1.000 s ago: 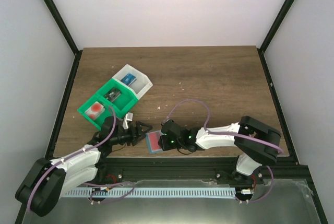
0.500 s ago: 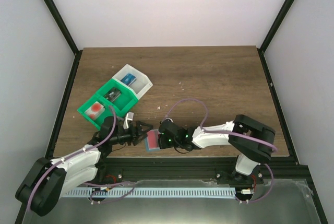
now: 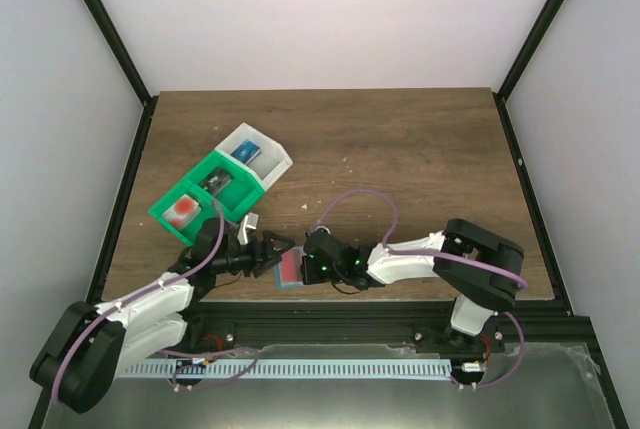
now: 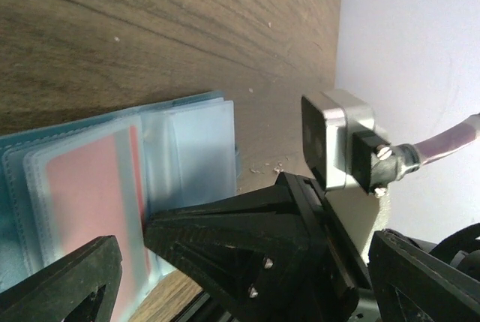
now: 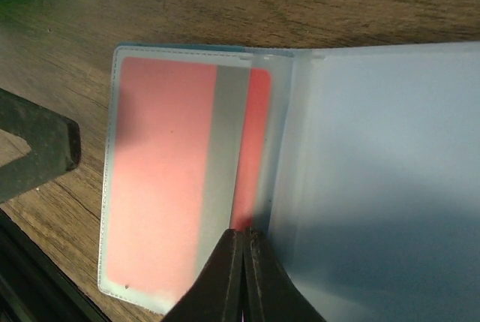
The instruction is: Take the credit cards out of the card holder
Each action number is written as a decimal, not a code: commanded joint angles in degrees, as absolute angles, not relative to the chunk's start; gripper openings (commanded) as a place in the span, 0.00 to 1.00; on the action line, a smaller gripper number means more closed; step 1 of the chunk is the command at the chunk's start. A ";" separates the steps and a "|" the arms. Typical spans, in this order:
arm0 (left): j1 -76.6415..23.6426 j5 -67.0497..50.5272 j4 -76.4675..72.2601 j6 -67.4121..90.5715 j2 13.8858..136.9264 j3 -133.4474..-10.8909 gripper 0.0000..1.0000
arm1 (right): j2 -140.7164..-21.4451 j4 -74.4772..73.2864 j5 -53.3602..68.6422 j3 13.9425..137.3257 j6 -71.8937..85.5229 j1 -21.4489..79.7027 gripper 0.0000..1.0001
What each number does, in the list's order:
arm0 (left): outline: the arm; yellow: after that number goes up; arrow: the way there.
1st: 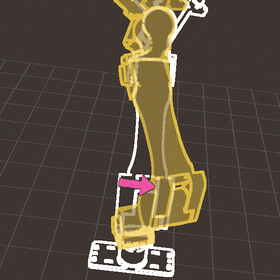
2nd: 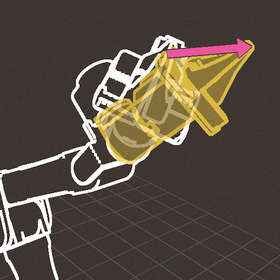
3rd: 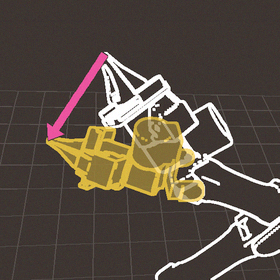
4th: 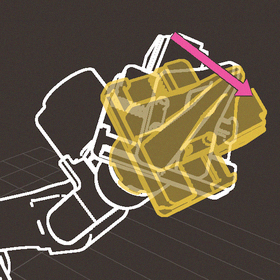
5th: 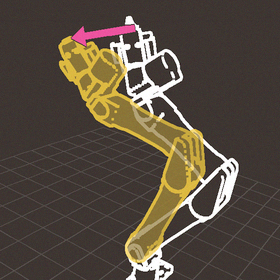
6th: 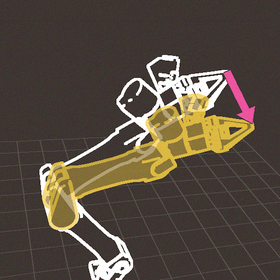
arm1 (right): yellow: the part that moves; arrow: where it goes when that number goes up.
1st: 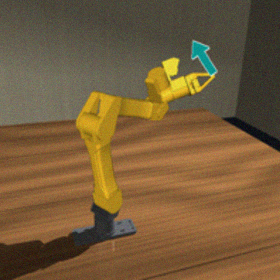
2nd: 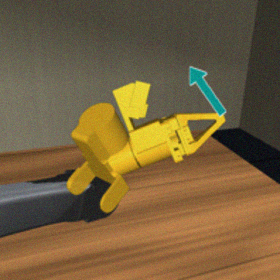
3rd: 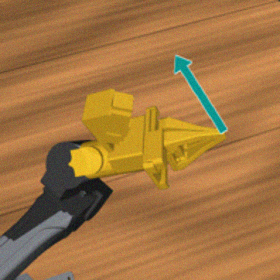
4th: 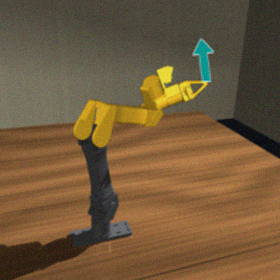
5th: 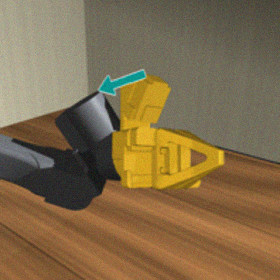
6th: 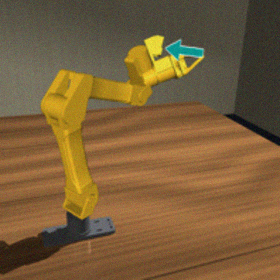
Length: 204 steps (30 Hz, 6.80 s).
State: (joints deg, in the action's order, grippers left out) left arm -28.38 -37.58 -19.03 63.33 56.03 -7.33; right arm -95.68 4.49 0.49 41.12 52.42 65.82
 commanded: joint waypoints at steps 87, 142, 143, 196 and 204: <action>-37.21 -30.39 -28.36 71.83 61.84 -10.61 0.89 | -85.13 17.60 -0.69 28.26 58.27 65.12 0.09; -27.69 -43.98 -30.21 58.75 68.16 -7.03 0.71 | -76.82 2.49 -3.54 33.13 48.46 62.46 0.18; -27.69 -44.67 -32.55 59.65 68.67 -6.28 0.69 | -77.00 2.84 -2.97 33.32 47.67 61.88 0.18; -35.61 -36.71 -46.86 63.41 88.17 -8.97 0.19 | -86.98 6.81 2.02 26.97 49.11 58.97 0.11; -35.66 -37.13 -47.87 63.39 88.34 -8.44 0.00 | -87.28 6.62 1.94 27.07 49.28 58.97 0.11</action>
State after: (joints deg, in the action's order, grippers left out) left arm -35.42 -37.36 -45.87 64.27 88.12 -8.51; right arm -86.30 12.56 1.87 28.82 48.93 59.22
